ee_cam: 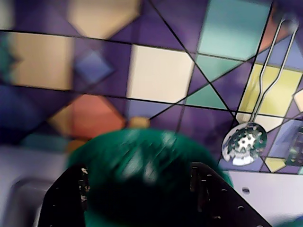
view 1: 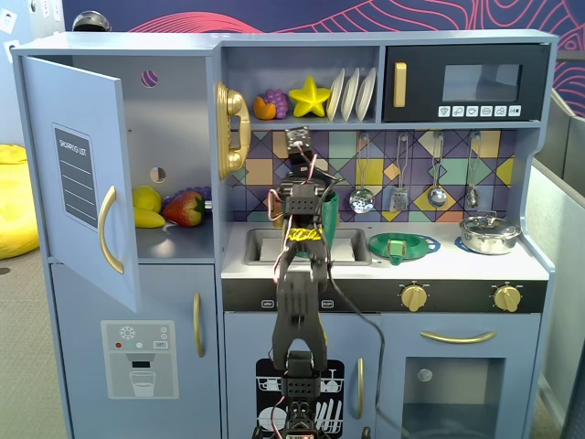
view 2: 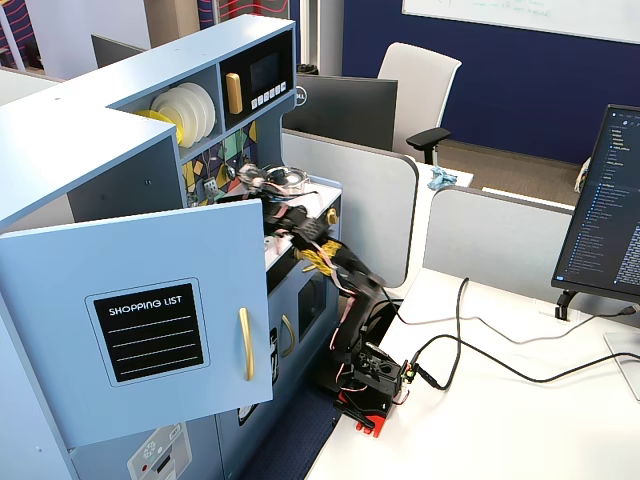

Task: Pick up the green pineapple from the left cabinet and place it in the green recipient

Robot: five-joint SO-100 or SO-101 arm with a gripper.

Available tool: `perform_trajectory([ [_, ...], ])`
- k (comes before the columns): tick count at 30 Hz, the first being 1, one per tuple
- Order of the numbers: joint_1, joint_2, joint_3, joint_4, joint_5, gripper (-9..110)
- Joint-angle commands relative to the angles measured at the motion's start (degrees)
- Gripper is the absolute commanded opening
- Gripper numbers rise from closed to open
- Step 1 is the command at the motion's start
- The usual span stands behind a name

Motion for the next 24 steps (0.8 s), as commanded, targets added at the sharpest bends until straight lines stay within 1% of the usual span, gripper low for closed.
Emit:
perform_trajectory([
  [1,0.88,18.28,10.28,3.16,-0.26,18],
  [4,2.11,28.48,21.53,4.92,-0.18,17],
  [7,3.08,37.09,31.46,9.23,1.41,17],
  [13,4.22,49.83,51.33,14.06,5.45,16],
  [18,4.83,56.78,66.01,13.54,6.68,15],
  [22,4.92,60.73,73.3,18.28,9.93,15],
  [24,4.66,62.49,77.52,19.34,9.49,14],
])
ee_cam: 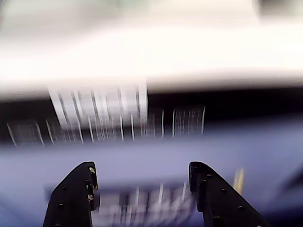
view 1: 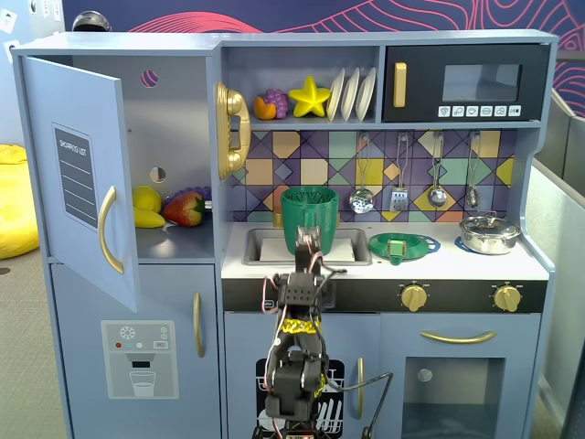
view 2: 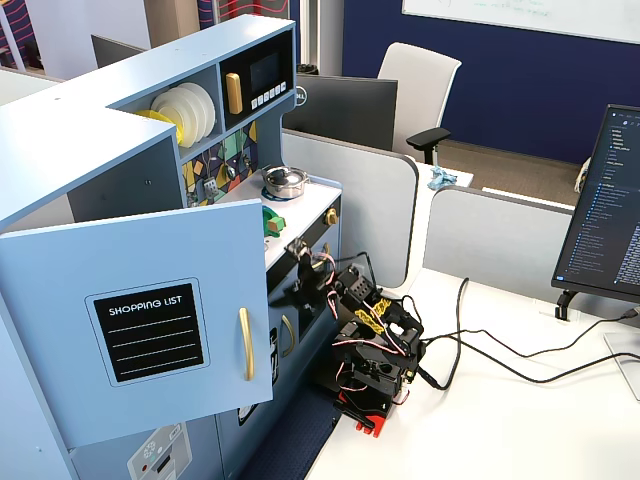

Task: Pick up the green pineapple from the left cabinet and place it in the green recipient

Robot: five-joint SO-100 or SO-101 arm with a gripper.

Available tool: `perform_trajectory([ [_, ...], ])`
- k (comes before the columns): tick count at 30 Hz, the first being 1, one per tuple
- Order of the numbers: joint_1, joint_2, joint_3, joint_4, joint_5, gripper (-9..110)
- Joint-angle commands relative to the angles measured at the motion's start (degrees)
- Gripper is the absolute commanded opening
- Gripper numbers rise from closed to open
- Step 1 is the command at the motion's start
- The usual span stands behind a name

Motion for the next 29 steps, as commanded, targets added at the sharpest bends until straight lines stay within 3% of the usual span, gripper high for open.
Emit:
perform_trajectory([
  [1,0.26,3.69,6.77,2.02,0.53,13],
  [11,-2.46,7.03,19.42,7.73,8.53,10],
  [20,-2.99,11.69,26.1,16.44,8.61,1],
  [29,-4.57,11.78,26.19,24.43,10.99,3],
])
